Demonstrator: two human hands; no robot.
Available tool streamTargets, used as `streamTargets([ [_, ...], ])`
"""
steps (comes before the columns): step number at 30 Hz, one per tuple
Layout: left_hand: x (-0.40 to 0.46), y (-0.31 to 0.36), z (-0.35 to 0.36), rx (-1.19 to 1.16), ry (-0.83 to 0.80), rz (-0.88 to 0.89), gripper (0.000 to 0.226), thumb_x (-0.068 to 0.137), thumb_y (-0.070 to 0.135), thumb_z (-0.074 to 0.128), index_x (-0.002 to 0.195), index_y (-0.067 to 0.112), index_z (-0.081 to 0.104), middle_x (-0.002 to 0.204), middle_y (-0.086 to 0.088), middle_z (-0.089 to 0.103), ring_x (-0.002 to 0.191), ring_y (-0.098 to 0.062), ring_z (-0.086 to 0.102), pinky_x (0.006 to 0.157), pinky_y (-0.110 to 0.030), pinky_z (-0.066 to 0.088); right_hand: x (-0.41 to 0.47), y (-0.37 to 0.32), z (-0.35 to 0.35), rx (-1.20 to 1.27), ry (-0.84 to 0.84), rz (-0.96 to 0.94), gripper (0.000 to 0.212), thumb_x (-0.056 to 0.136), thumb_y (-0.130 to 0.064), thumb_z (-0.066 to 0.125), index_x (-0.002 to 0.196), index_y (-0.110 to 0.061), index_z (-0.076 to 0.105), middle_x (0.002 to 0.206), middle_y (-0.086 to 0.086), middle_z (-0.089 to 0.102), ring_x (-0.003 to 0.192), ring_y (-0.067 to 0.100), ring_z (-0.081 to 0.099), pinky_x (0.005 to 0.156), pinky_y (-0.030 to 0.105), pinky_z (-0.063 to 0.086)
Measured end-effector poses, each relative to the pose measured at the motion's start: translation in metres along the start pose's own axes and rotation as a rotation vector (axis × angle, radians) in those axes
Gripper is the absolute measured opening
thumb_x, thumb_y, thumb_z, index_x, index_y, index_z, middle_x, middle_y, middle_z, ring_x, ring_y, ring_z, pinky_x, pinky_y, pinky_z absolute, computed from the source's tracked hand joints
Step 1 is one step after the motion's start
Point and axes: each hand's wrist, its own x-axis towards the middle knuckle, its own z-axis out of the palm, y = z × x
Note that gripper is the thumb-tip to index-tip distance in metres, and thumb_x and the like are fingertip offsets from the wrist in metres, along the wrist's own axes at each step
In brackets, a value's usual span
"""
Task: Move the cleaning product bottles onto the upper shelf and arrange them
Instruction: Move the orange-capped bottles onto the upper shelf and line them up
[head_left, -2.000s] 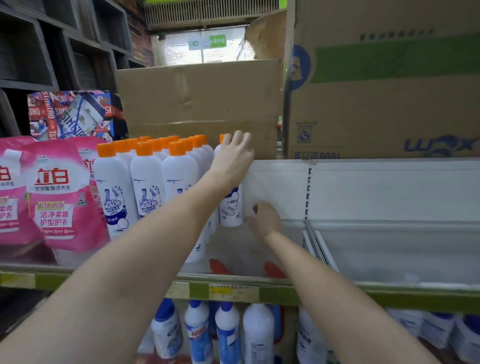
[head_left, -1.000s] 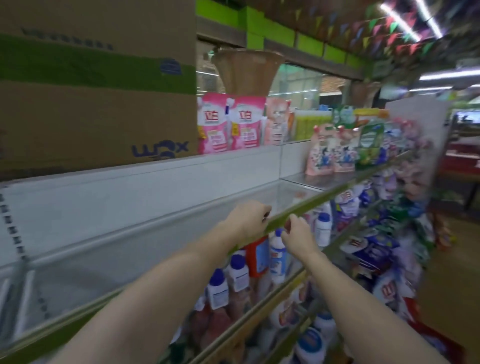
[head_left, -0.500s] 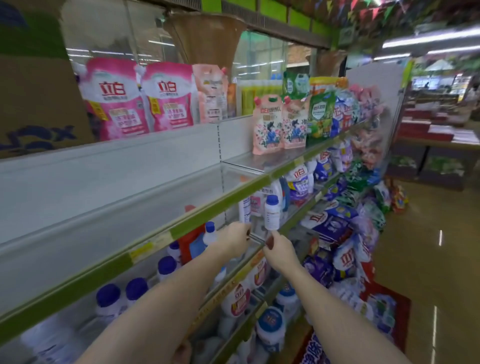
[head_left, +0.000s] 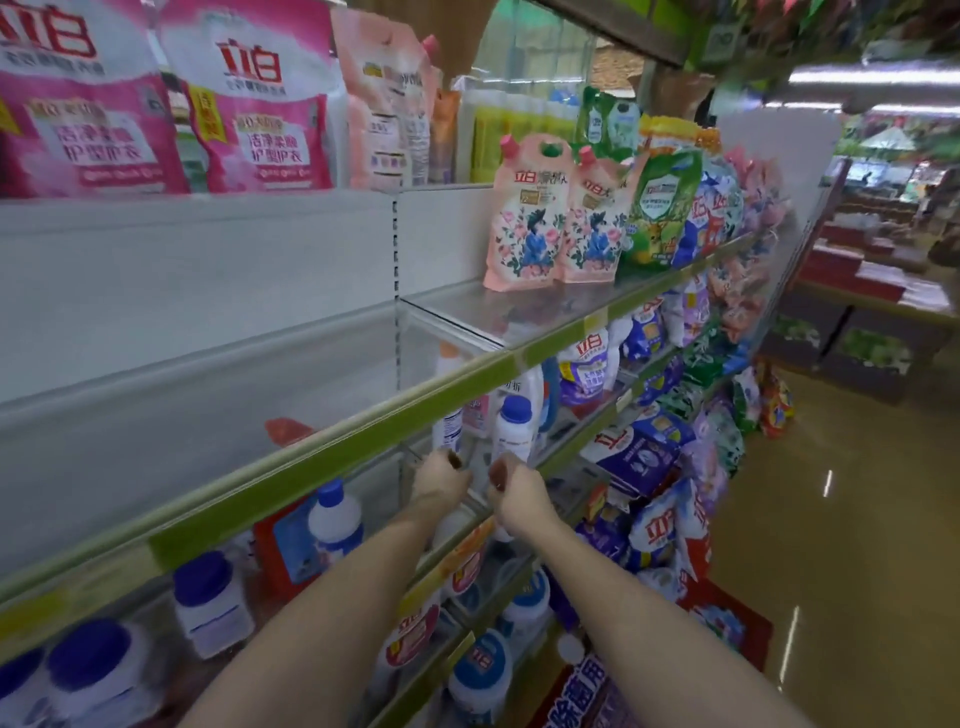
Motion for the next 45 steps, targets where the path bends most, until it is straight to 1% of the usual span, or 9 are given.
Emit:
streamTargets([
  [4,0.047,-0.013,0.021,-0.125,0.026,-0.062,0.013,0.091,0.021,0.061,0.094,0.009,0.064,0.098,-0.015,0.071,0.093,-0.031,0.067,0.086,-0.039,0.055,0.043,0.013,0.009,0.022,-0.039,-0.017,0.025,0.098,-0.009,0.056,0.079,-0.022,0.045,0.079,-0.005,0.052,0.079,0.016,0.054,0.064,0.019,0.042],
  [7,0.066,-0.019,0.026,-0.155,0.091,-0.099,0.014,0.091,0.019,0.064,0.1,0.009,0.068,0.101,-0.013,0.072,0.094,-0.029,0.067,0.079,-0.033,0.052,0.063,0.028,0.015,0.117,-0.061,-0.038,0.012,0.097,-0.005,0.058,0.106,-0.013,0.057,0.099,-0.004,0.057,0.096,0.013,0.055,0.083,0.02,0.048],
  [10,0.085,-0.017,0.026,-0.154,0.137,-0.143,0.021,0.093,0.007,0.061,0.111,-0.001,0.067,0.111,-0.021,0.069,0.105,-0.034,0.064,0.083,-0.034,0.05,0.086,0.034,0.018,0.208,-0.14,-0.049,0.029,0.097,-0.005,0.059,0.124,-0.015,0.056,0.112,-0.007,0.06,0.109,0.012,0.057,0.104,0.035,0.049],
  [15,0.117,-0.024,0.038,-0.182,0.177,-0.182,0.027,0.09,0.012,0.069,0.114,-0.001,0.066,0.117,-0.025,0.066,0.11,-0.039,0.061,0.096,-0.047,0.052,0.121,0.04,0.033,0.356,-0.152,-0.15,0.04,0.097,-0.006,0.057,0.133,-0.024,0.05,0.114,-0.015,0.06,0.111,0.006,0.059,0.098,0.023,0.048],
  [18,0.123,-0.02,0.042,-0.279,0.222,-0.161,0.018,0.086,0.001,0.073,0.1,0.009,0.064,0.099,-0.015,0.063,0.097,-0.03,0.06,0.087,-0.035,0.051,0.145,0.05,0.048,0.371,-0.185,-0.212,0.062,0.093,-0.005,0.057,0.15,-0.022,0.04,0.131,-0.006,0.059,0.119,0.012,0.057,0.104,0.033,0.048],
  [21,0.129,-0.017,0.05,-0.31,0.316,-0.189,0.022,0.09,0.006,0.071,0.082,0.018,0.055,0.091,-0.008,0.059,0.088,-0.022,0.057,0.073,-0.029,0.046,0.163,0.056,0.057,0.369,-0.238,-0.205,0.058,0.088,-0.006,0.056,0.143,-0.021,0.043,0.126,-0.001,0.06,0.117,0.019,0.058,0.102,0.036,0.05],
  [25,0.14,-0.013,0.055,-0.369,0.401,-0.225,0.022,0.089,0.002,0.07,0.104,0.012,0.056,0.097,-0.01,0.063,0.084,-0.019,0.058,0.072,-0.026,0.048,0.188,0.063,0.063,0.349,-0.327,-0.171,0.037,0.096,-0.004,0.055,0.132,-0.009,0.046,0.103,-0.004,0.055,0.092,0.012,0.055,0.073,0.017,0.041],
  [33,0.168,-0.025,0.074,-0.341,0.467,-0.307,0.041,0.085,0.015,0.078,0.121,0.003,0.062,0.113,-0.013,0.07,0.103,-0.028,0.067,0.091,-0.04,0.055,0.209,0.075,0.09,0.329,-0.475,-0.201,0.085,0.081,0.001,0.062,0.153,-0.021,0.024,0.141,0.009,0.05,0.129,0.03,0.05,0.108,0.045,0.046],
  [45,0.119,-0.031,0.072,-0.445,0.545,-0.295,0.046,0.081,0.0,0.079,0.122,0.002,0.059,0.11,-0.01,0.069,0.1,-0.024,0.064,0.075,-0.023,0.052,0.198,0.08,0.082,0.332,-0.543,-0.267,0.065,0.08,-0.018,0.073,0.136,-0.022,0.043,0.128,0.003,0.055,0.117,0.025,0.058,0.1,0.047,0.052],
])
